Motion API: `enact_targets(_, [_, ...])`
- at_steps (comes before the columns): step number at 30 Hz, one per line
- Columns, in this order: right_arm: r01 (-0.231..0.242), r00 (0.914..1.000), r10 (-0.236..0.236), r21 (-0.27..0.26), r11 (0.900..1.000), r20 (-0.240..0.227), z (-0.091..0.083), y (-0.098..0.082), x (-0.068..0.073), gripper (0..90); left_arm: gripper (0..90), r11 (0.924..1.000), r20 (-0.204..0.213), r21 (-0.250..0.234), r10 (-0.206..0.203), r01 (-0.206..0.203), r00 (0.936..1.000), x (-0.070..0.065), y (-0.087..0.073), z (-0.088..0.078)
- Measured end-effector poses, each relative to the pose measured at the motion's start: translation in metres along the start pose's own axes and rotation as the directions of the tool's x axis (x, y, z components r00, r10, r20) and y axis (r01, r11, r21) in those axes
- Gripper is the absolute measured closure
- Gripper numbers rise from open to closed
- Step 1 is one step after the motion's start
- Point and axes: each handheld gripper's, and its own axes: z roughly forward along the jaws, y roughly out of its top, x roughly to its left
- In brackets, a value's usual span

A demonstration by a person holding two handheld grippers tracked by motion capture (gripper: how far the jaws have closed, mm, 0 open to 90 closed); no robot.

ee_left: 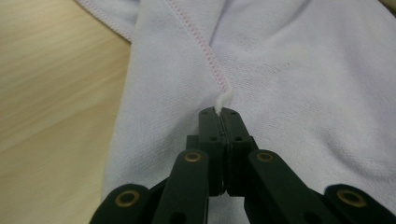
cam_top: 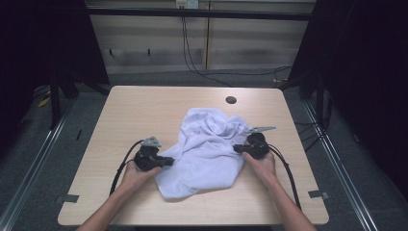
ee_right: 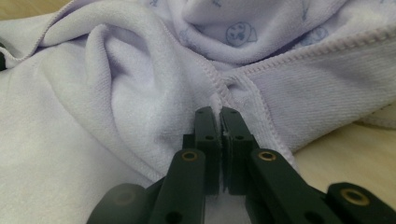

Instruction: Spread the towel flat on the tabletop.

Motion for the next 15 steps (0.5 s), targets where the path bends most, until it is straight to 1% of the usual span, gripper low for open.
enact_targets(2, [0.006,1.0,-0.006,-0.008,1.0,-0.006,0.011,0.008,0.003,87.0,88.8,0.9995,-0.017,-0.013,-0.028,0.028,0.9995,0.01,-0.002,-0.005])
enact_targets(4, [0.01,0.9999,-0.01,-0.009,1.0,-0.01,0.018,0.014,0.004,87.0,88.8,0.9987,-0.023,-0.022,-0.046,0.045,0.9987,0.017,-0.003,-0.008])
enact_targets(6, [0.015,0.9998,-0.015,-0.006,1.0,-0.013,0.021,0.019,0.002,87.0,88.8,0.9968,-0.022,-0.037,-0.071,0.07,0.9972,0.022,-0.003,-0.009])
enact_targets(7, [0.023,0.9996,-0.023,-0.01,1.0,-0.017,0.021,0.02,0.001,87.0,88.8,0.9959,-0.027,-0.05,-0.078,0.076,0.9966,0.023,-0.003,-0.009])
enact_targets(8, [0.029,0.9994,-0.029,-0.013,0.999,-0.021,0.02,0.021,0.001,87.0,88.8,0.9958,-0.031,-0.058,-0.072,0.071,0.9969,0.023,-0.003,-0.01])
enact_targets(9, [0.03,0.9993,-0.03,-0.026,0.999,-0.023,0.016,0.022,0.0,87.1,88.8,0.9944,-0.031,-0.079,-0.073,0.07,0.9969,0.022,-0.001,-0.012])
enact_targets(11, [0.021,0.9991,-0.024,-0.082,0.996,-0.036,0.003,0.025,-0.004,87.1,88.8,0.9879,-0.012,-0.136,-0.077,0.074,0.997,0.019,0.005,-0.022])
enact_targets(12, [0.012,0.9993,-0.016,-0.11,0.994,-0.035,-0.006,0.028,-0.007,87.1,88.9,0.9847,-0.015,-0.163,-0.063,0.06,0.9979,0.017,0.01,-0.029])
enact_targets(13, [0.01,0.9994,-0.015,-0.138,0.99,-0.031,-0.016,0.032,-0.009,87.1,88.9,0.981,-0.01,-0.187,-0.052,0.049,0.9986,0.014,0.014,-0.035])
enact_targets(14, [0.016,0.9997,-0.019,-0.157,0.987,-0.015,-0.026,0.037,-0.011,87.1,89.0,0.9763,-0.013,-0.213,-0.042,0.039,0.999,0.012,0.017,-0.041])
enact_targets(15, [0.028,0.9996,-0.028,-0.18,0.983,0.003,-0.037,0.043,-0.012,87.1,89.0,0.9721,-0.018,-0.232,-0.041,0.035,0.999,0.01,0.02,-0.047])
